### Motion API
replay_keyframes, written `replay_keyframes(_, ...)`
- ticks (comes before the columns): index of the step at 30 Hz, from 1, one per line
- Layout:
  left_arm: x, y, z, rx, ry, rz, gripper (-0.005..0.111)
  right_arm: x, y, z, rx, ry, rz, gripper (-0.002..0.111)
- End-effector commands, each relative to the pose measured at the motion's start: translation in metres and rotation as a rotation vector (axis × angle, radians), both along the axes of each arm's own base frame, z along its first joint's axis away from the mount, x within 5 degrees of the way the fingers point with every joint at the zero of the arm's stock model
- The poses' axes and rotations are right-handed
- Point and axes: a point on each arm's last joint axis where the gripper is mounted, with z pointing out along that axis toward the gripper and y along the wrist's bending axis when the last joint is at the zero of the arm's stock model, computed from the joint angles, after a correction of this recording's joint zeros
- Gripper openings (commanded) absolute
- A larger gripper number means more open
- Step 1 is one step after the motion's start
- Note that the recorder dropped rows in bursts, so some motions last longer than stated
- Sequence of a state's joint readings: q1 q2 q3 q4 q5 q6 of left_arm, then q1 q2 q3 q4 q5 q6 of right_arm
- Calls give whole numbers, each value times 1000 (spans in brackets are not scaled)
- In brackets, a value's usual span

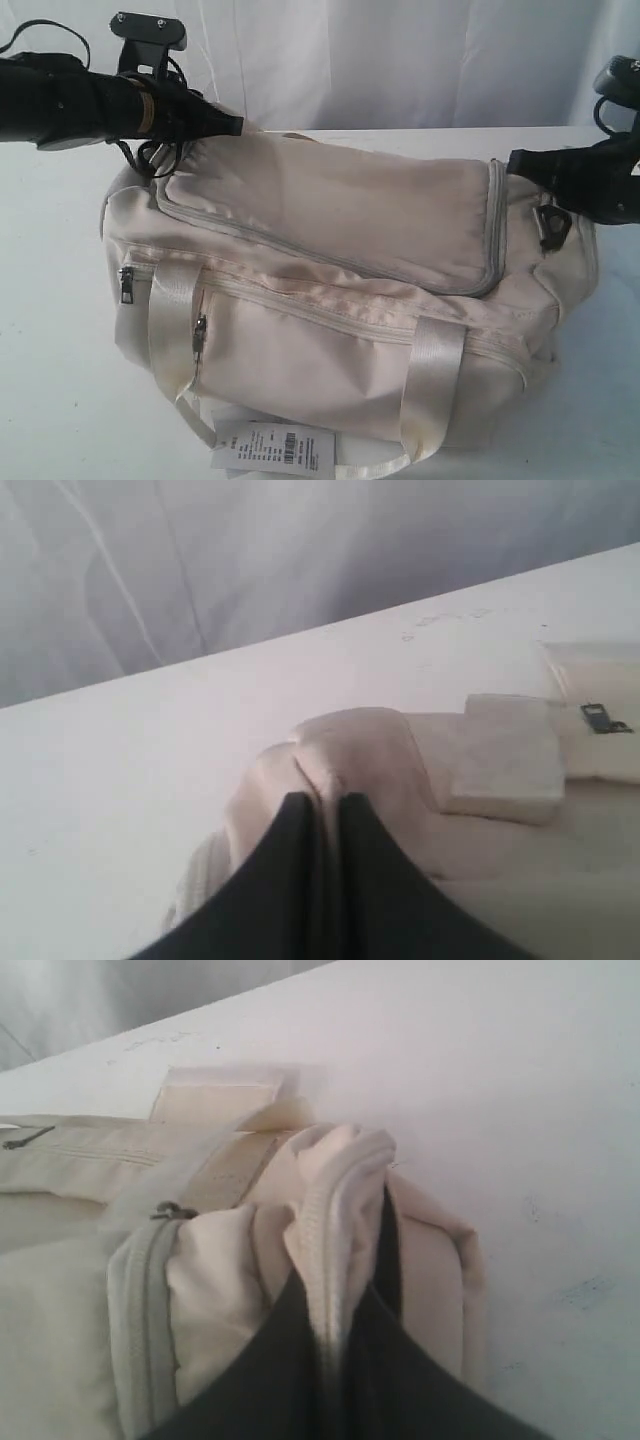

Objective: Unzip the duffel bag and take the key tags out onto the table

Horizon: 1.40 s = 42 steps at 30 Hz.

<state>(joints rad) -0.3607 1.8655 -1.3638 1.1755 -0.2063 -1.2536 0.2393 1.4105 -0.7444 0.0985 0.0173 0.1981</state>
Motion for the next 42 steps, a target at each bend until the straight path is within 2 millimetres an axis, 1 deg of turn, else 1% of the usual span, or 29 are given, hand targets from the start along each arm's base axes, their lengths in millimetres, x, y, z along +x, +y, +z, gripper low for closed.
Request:
replay_keyframes(1, -15, 29, 23, 84, 5, 191, 0, -15, -3, 15, -100, 9, 79, 0)
replay_keyframes(7, -47, 48, 29, 131, 34, 260, 0, -27, -5, 25, -107, 29, 92, 0)
replay_keyframes(13, -80, 61, 24, 147, 61, 265, 0, -33, -6, 24, -114, 79, 100, 0)
replay_keyframes(17, -93, 66, 15, 166, 88, 261, 0, -35, -6, 22, -117, 110, 103, 0)
replay_keyframes(19, -96, 67, 12, 170, 97, 261, 0, -36, -6, 20, -114, 132, 103, 2)
replay_keyframes(22, -99, 67, 8, 173, 108, 254, 2, -38, -6, 19, -117, 153, 106, 13)
replay_keyframes(25, -99, 67, 8, 172, 109, 251, 14, -39, -6, 18, -120, 172, 109, 32)
replay_keyframes(26, -99, 67, 8, 171, 108, 249, 20, -39, -6, 18, -121, 176, 110, 43)
replay_keyframes(28, -99, 67, 8, 170, 108, 247, 34, -39, -6, 17, -121, 179, 110, 58)
replay_keyframes(29, -99, 66, 8, 168, 107, 245, 43, -39, -6, 18, -116, 176, 108, 69)
replay_keyframes(30, -99, 65, 8, 162, 104, 236, 52, -39, -6, 18, -104, 169, 103, 73)
replay_keyframes(31, -99, 64, 9, 153, 98, 224, 60, -38, -5, 19, -87, 160, 96, 76)
replay_keyframes(32, -100, 62, 12, 136, 83, 203, 66, -37, -5, 22, -70, 138, 84, 77)
replay_keyframes(33, -101, 59, 16, 108, 62, 166, 70, -37, -5, 25, -61, 113, 78, 77)
replay_keyframes(35, -105, 48, 28, 40, -1, 46, 71, -36, -6, 33, -52, 47, 72, 77)
replay_keyframes(39, -119, 10, 54, -143, -179, -366, 70, -32, -7, 49, -25, -119, 49, 77)
replay_keyframes(40, -122, 1, 58, -158, -212, -437, 70, -31, -7, 53, -19, -159, 42, 77)
replay_keyframes(42, -124, -14, 60, -163, -222, -480, 70, -26, -6, 53, 1, -191, 27, 76)
